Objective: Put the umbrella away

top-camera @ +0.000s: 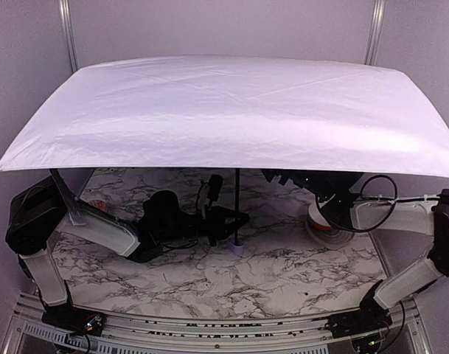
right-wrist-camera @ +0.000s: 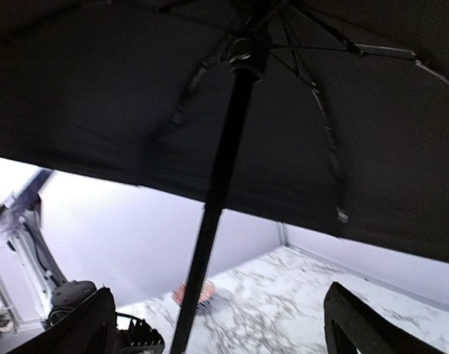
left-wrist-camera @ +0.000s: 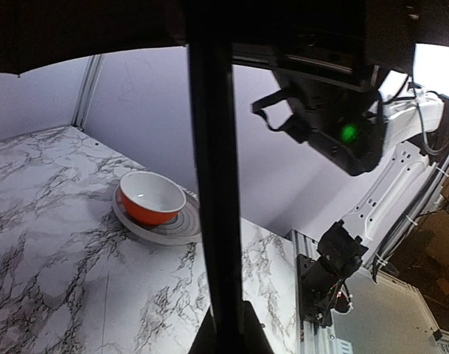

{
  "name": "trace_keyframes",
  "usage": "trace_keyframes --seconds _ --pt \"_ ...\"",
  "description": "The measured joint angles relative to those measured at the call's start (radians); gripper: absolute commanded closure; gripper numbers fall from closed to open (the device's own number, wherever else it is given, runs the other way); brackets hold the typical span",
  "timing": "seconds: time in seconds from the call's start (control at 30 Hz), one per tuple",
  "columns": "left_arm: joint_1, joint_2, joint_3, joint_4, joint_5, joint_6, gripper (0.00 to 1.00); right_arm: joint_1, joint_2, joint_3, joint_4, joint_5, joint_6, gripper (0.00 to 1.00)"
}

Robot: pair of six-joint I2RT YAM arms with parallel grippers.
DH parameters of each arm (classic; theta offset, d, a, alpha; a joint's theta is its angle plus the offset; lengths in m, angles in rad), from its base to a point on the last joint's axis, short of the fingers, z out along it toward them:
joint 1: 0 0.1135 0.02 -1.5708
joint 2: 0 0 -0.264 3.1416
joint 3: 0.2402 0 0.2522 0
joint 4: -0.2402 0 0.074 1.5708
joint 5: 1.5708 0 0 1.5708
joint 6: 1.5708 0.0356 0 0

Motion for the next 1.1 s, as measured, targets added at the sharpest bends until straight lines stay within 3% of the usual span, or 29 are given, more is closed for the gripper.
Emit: trace_keyframes --seconds 0.17,0.33,0.63,0.8,1.1 --pt "-0.009 -0.016 -0.009 0.036 0.015 -0.023 1.0 -0.074 0.154 0.095 0.254 -0.132 0.189 0.13" --pt "-0.018 -0.016 -0.013 0.037 0.012 -0.035 1.0 -0.084 0.26 0.246 0.344 -0.157 0.287 0.15" --pt "-0.029 -0.016 -0.012 -0.016 -0.031 -0.011 1.0 -0.076 0.324 0.42 0.271 -0.11 0.301 0.2" --pt "-0.029 -0.016 -0.009 -0.021 -0.045 -0.008 1.0 -0.063 0.347 0.463 0.198 -0.076 0.276 0.28" --pt "-0.029 -0.016 -0.008 -0.027 -0.069 -0.001 1.0 -0.056 0.388 0.502 0.17 -0.039 0.308 0.24"
